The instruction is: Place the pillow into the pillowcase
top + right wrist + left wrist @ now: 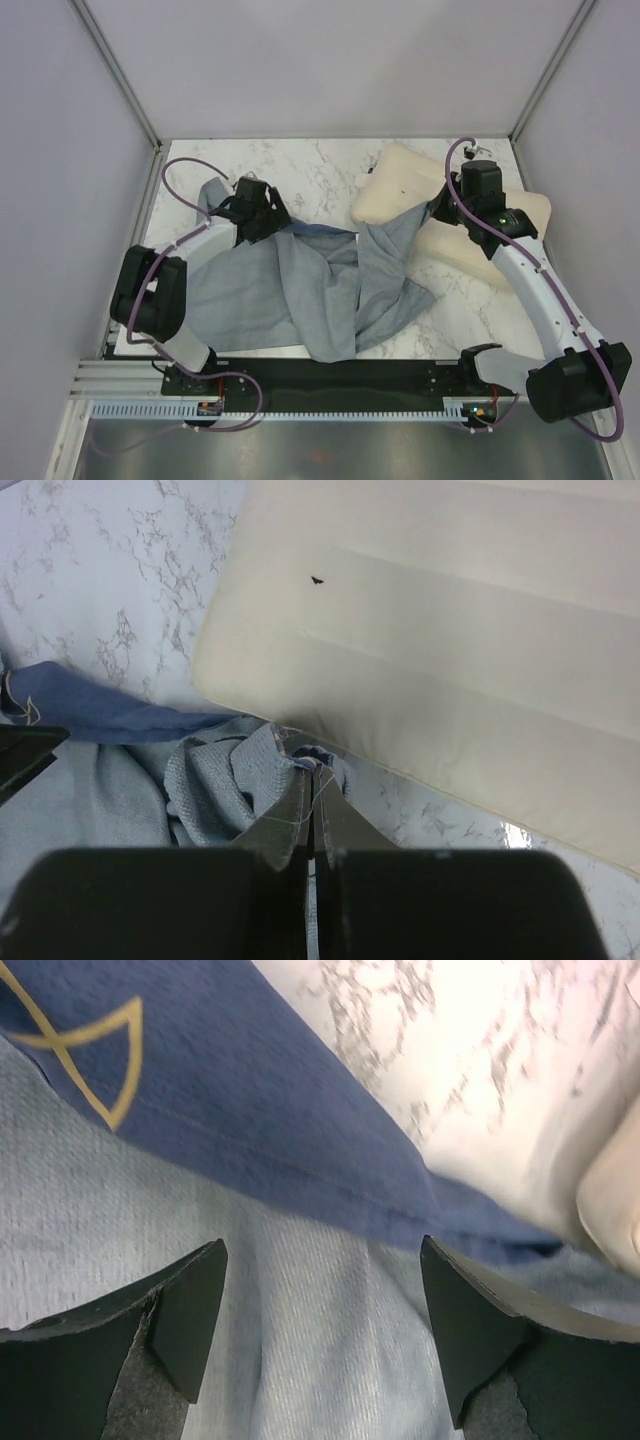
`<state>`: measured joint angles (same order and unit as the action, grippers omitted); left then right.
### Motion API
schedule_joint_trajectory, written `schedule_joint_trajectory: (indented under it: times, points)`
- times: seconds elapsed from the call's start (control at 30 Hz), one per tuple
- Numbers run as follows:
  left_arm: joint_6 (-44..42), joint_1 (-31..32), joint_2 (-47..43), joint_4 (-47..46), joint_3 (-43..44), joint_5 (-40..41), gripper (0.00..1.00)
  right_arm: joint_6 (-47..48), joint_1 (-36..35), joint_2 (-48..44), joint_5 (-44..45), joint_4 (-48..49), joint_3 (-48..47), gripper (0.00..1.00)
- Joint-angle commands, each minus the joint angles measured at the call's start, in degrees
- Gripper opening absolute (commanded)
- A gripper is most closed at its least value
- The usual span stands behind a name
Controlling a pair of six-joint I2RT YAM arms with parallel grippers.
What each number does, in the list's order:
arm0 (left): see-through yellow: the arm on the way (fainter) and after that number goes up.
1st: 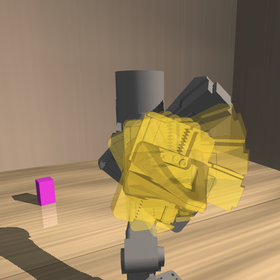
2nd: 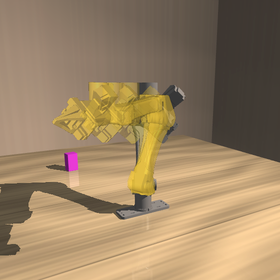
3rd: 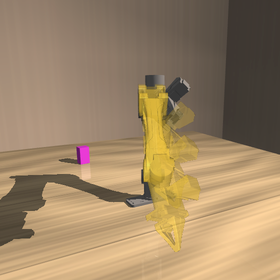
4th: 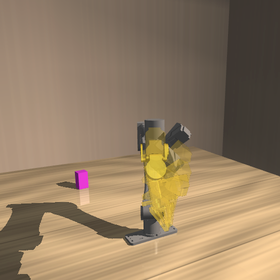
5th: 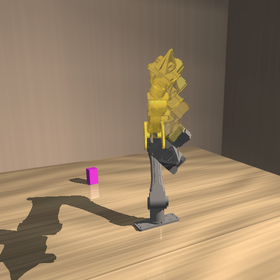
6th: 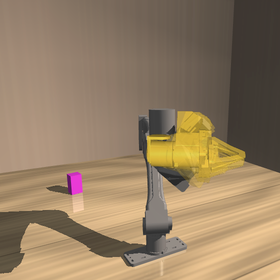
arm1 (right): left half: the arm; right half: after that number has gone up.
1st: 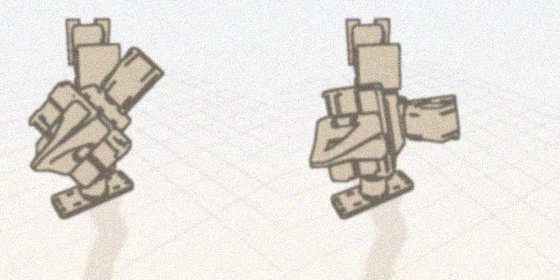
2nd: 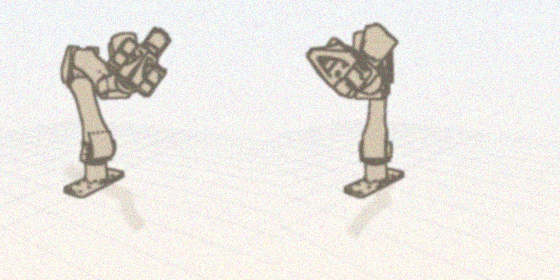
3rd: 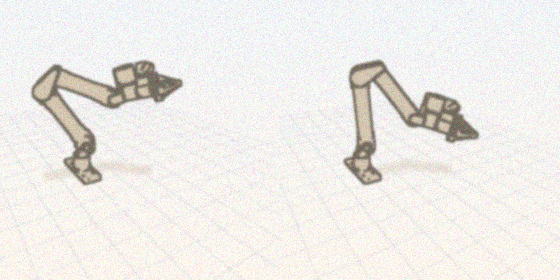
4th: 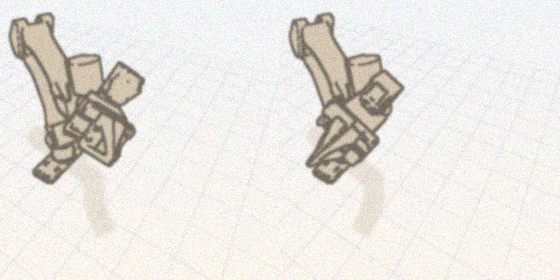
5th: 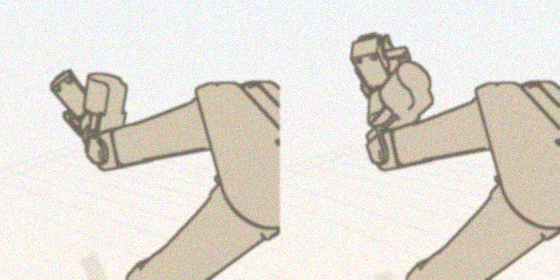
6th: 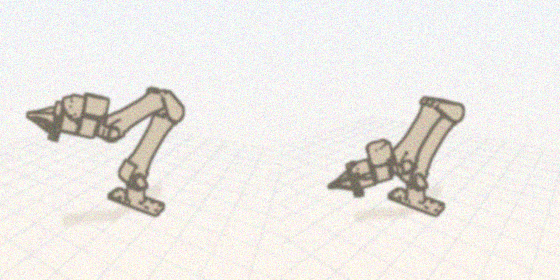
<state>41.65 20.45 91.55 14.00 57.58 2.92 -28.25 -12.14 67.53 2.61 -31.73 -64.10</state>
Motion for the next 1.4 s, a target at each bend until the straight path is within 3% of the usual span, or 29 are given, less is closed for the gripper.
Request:
schedule_joint_trajectory:
  times: [0.0,0.27,0.5,0.7,0.87,0.9,0.93,1.03,1.1,1.13,1.3,1.37]
  points:
    - [3.26,-2.16,4.85,-4.86,3.32,2.18,0.85,0.21,0.28,-1.43,-1.47,1.93,0.64,0.0]
    - [3.26,-7.96,10.93,-4.86,4.9,2.18,0.85,-0.84,0.19,-1.79,-2.43,2.98,0.82,0.0]
    - [3.26,-14.99,11.55,-4.86,13.67,2.18,0.85,-1.98,-0.86,-0.38,-5.59,5.27,3.53,0.0]
    - [3.26,-22.82,5.94,-4.86,14.68,2.18,0.85,-1.72,-9.64,4.1,-6.67,9.49,3.46,0.0]
    - [3.26,-22.56,6.19,-4.86,14.58,2.18,0.85,-2.07,-10.97,7.44,-3.93,10.02,0.38,0.0]
    - [-2.13,-22.03,6.27,-4.6,13.27,-9.04,0.82,-1.9,-10.97,7.7,-3.93,9.93,-0.06,0.0]
    - [-2.18,-21.77,5.75,-2.42,12.39,-8.81,0.62,-1.98,-10.97,7.97,-3.76,9.93,-0.33,0.0]
    - [-0.08,-21.06,3.39,-4.93,7.3,-8.8,0.78,-2.07,-10.97,7.88,-3.05,10.02,-0.94,0.0]
    - [2.29,-19.15,2.41,-6.96,3.26,-10.64,0.8,-2.07,-10.97,7.62,-2.96,10.02,-0.94,0.0]
    - [3.78,-18.69,1.62,-8.62,2.11,-11.17,0.88,-2.07,-10.97,7.53,-2.96,10.02,-1.03,0.0]
    - [5.63,-13.35,2.49,-10.04,0.16,-11.63,0.89,-2.51,-10.97,6.48,-2.96,10.02,-0.16,0.0]
    - [6.51,-11.93,3.63,-11.53,0.16,-11.01,0.8,-2.6,-10.89,6.13,-2.96,10.02,0.2,0.0]
